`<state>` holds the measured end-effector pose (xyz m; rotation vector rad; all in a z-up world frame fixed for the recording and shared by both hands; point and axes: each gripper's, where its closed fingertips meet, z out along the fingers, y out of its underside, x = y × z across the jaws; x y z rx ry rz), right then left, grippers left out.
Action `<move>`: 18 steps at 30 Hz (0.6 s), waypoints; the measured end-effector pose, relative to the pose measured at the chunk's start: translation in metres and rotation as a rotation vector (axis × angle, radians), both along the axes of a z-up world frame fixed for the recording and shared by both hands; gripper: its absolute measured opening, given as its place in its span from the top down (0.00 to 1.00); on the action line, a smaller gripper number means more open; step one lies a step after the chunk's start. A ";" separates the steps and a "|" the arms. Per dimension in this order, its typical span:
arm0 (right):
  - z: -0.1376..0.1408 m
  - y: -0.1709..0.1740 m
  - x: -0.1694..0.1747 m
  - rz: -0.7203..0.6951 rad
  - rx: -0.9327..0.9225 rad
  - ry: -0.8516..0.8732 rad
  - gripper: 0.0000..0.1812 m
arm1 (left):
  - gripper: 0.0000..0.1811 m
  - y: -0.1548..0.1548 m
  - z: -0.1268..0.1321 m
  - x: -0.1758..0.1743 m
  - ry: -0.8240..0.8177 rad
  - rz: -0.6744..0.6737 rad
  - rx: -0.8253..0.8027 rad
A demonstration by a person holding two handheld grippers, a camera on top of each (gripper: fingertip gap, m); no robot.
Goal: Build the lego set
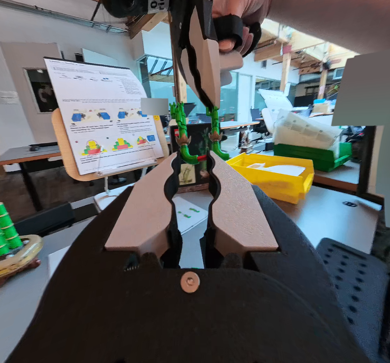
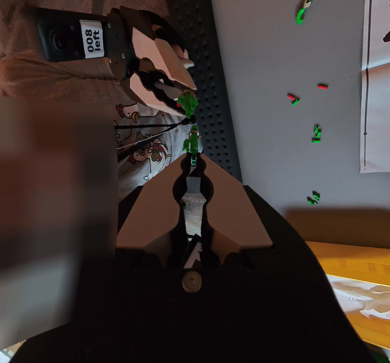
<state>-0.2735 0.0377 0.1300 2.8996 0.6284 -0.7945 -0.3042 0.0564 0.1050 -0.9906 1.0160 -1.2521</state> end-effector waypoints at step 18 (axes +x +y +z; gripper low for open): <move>-0.092 -0.035 0.030 -0.044 0.144 0.281 0.98 | 0.88 0.045 -0.034 -0.040 -0.004 -0.163 -0.298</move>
